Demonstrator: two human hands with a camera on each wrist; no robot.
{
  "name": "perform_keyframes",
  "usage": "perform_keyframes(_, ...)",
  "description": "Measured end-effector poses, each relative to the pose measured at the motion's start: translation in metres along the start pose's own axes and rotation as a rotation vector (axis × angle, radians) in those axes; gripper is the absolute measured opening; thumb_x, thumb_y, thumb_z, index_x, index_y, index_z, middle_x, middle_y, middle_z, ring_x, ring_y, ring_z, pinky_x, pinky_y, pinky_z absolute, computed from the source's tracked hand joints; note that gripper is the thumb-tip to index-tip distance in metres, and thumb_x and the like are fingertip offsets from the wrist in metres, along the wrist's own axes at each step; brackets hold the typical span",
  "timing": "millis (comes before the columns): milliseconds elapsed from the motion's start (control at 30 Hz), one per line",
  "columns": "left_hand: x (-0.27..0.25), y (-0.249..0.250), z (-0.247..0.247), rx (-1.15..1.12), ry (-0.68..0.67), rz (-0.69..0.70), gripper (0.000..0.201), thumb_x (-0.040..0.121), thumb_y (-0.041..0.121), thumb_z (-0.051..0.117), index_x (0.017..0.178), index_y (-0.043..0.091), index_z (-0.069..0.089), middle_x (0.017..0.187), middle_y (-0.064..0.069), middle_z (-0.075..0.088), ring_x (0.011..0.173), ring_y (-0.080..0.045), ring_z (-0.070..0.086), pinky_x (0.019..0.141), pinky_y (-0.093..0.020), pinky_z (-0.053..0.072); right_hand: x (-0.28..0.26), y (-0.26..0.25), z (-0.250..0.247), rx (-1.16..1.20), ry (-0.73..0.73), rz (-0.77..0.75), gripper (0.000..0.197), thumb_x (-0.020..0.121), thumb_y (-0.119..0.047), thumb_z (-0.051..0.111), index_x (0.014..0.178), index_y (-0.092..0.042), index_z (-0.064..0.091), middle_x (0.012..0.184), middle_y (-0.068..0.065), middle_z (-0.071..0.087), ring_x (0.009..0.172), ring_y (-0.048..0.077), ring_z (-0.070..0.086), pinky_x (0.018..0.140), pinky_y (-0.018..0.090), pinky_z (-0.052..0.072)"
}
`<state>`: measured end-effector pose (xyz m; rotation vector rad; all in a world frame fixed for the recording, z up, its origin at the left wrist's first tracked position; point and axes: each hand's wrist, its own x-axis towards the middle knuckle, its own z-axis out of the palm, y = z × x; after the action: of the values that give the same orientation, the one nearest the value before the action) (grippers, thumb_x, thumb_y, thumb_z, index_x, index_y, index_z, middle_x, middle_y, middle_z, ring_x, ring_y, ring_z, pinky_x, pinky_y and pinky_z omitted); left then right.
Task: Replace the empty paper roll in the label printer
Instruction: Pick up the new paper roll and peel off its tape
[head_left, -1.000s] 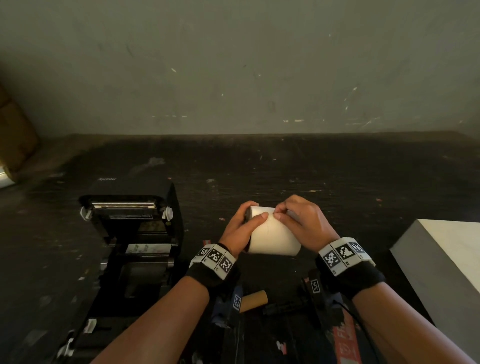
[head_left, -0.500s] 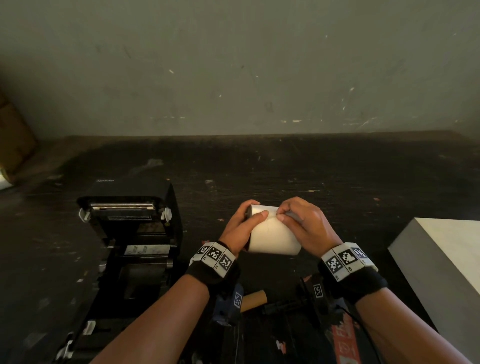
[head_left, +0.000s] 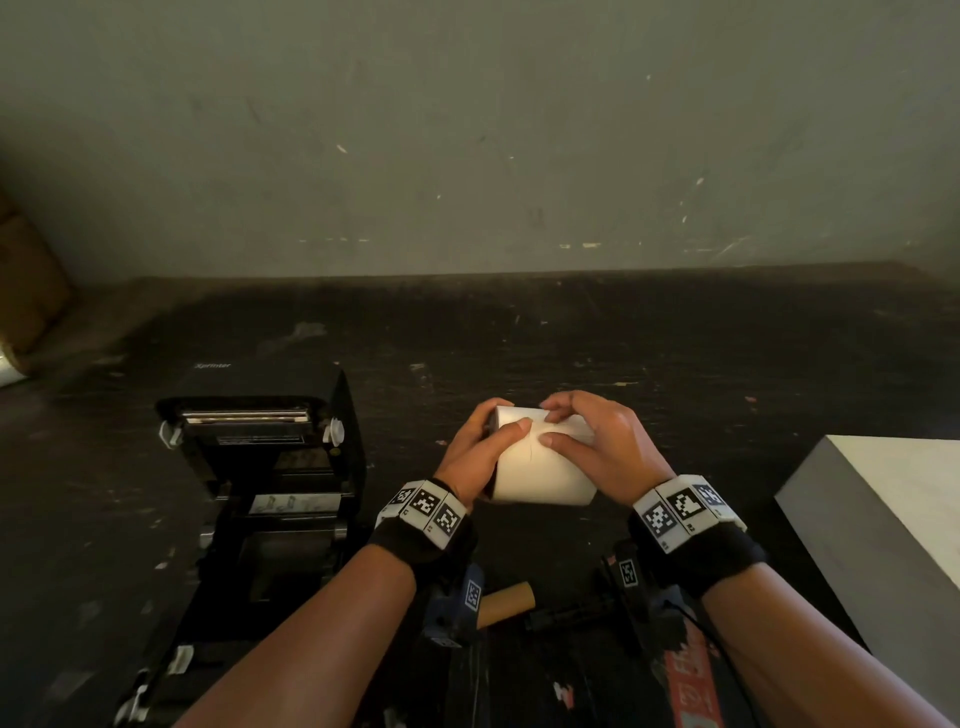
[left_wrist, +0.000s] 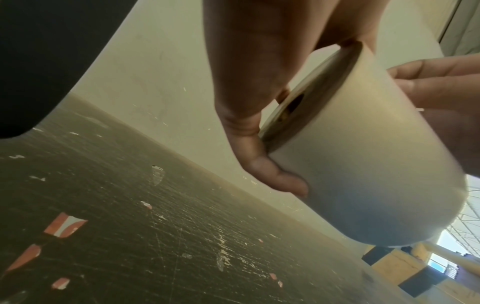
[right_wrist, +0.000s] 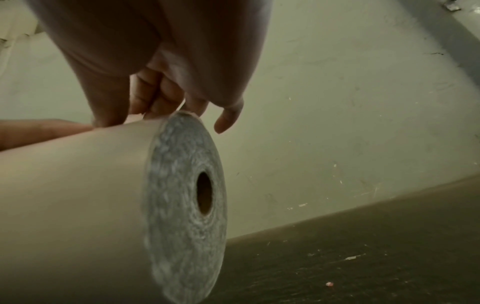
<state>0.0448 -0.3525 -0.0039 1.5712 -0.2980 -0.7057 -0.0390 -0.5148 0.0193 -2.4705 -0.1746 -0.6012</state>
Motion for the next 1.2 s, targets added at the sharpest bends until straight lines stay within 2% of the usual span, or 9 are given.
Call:
perform_keyframes(200, -0.001, -0.001, -0.001, 0.023, -0.004, -0.01, 0.03, 0.088, 0.04, 0.059, 0.116, 0.04, 0.048, 0.121, -0.005, 0.052, 0.104, -0.026, 0.057, 0.072, -0.044, 0.056, 0.005, 0.002, 0.004, -0.067, -0.032, -0.078, 0.016, 0.085, -0.019, 0.065, 0.099, -0.013, 0.071, 0.098, 0.001, 0.066, 0.089, 0.004, 0.058, 0.08, 0.009, 0.039)
perform_keyframes(333, -0.001, 0.0, -0.003, 0.02, -0.001, -0.02, 0.032, 0.089, 0.039, 0.057, 0.119, 0.038, 0.047, 0.118, -0.003, 0.052, 0.102, -0.025, 0.057, 0.07, -0.044, 0.056, 0.002, 0.004, 0.001, -0.07, -0.036, -0.103, 0.015, 0.085, -0.019, 0.065, 0.097, -0.014, 0.072, 0.099, -0.002, 0.064, 0.089, 0.0, 0.055, 0.08, 0.002, 0.038)
perform_keyframes(467, 0.002, 0.0, -0.006, 0.042, 0.004, -0.018, 0.032, 0.089, 0.039, 0.058, 0.119, 0.038, 0.047, 0.121, -0.004, 0.051, 0.105, -0.028, 0.057, 0.077, -0.05, 0.056, -0.003, 0.005, -0.001, -0.022, -0.037, -0.087, 0.017, 0.084, -0.02, 0.065, 0.097, -0.013, 0.073, 0.103, -0.005, 0.061, 0.094, 0.0, 0.055, 0.085, 0.003, 0.039)
perform_keyframes(600, 0.002, 0.0, -0.005, 0.048, -0.005, -0.026, 0.03, 0.088, 0.039, 0.058, 0.116, 0.039, 0.048, 0.123, -0.005, 0.05, 0.106, -0.029, 0.056, 0.077, -0.051, 0.056, -0.004, 0.006, -0.006, -0.019, -0.076, -0.091, 0.025, 0.082, -0.03, 0.059, 0.097, -0.015, 0.073, 0.107, -0.008, 0.059, 0.099, -0.001, 0.054, 0.088, 0.003, 0.039)
perform_keyframes(700, 0.004, 0.0, -0.005, 0.054, -0.01, -0.023, 0.03, 0.089, 0.039, 0.058, 0.117, 0.04, 0.047, 0.123, -0.005, 0.048, 0.105, -0.029, 0.056, 0.074, -0.048, 0.057, -0.006, 0.009, -0.007, -0.024, -0.081, -0.103, 0.026, 0.082, -0.031, 0.058, 0.097, -0.015, 0.073, 0.109, -0.01, 0.057, 0.103, -0.003, 0.049, 0.089, 0.002, 0.036)
perform_keyframes(833, 0.007, -0.001, -0.005, 0.06, -0.012, -0.024, 0.029, 0.088, 0.039, 0.058, 0.115, 0.041, 0.048, 0.122, -0.004, 0.048, 0.105, -0.028, 0.056, 0.076, -0.049, 0.056, -0.012, 0.013, -0.007, -0.028, -0.058, -0.082, 0.018, 0.083, -0.024, 0.065, 0.096, -0.017, 0.074, 0.112, -0.012, 0.054, 0.107, -0.004, 0.046, 0.087, 0.004, 0.037)
perform_keyframes(967, 0.009, -0.004, -0.006, 0.045, -0.008, -0.034, 0.03, 0.086, 0.042, 0.06, 0.114, 0.041, 0.049, 0.123, -0.004, 0.049, 0.108, -0.03, 0.056, 0.081, -0.055, 0.055, -0.017, 0.013, -0.004, -0.025, -0.03, -0.057, 0.013, 0.082, -0.017, 0.07, 0.093, -0.018, 0.075, 0.114, -0.013, 0.054, 0.109, 0.005, 0.051, 0.088, 0.012, 0.038)
perform_keyframes(1200, 0.01, -0.005, -0.007, 0.039, -0.008, -0.037, 0.029, 0.085, 0.042, 0.061, 0.113, 0.042, 0.05, 0.125, -0.005, 0.048, 0.109, -0.031, 0.055, 0.079, -0.054, 0.055, -0.019, 0.013, -0.006, -0.029, -0.055, -0.024, 0.014, 0.082, -0.018, 0.069, 0.094, -0.018, 0.075, 0.116, -0.013, 0.054, 0.111, 0.003, 0.049, 0.087, 0.01, 0.038)
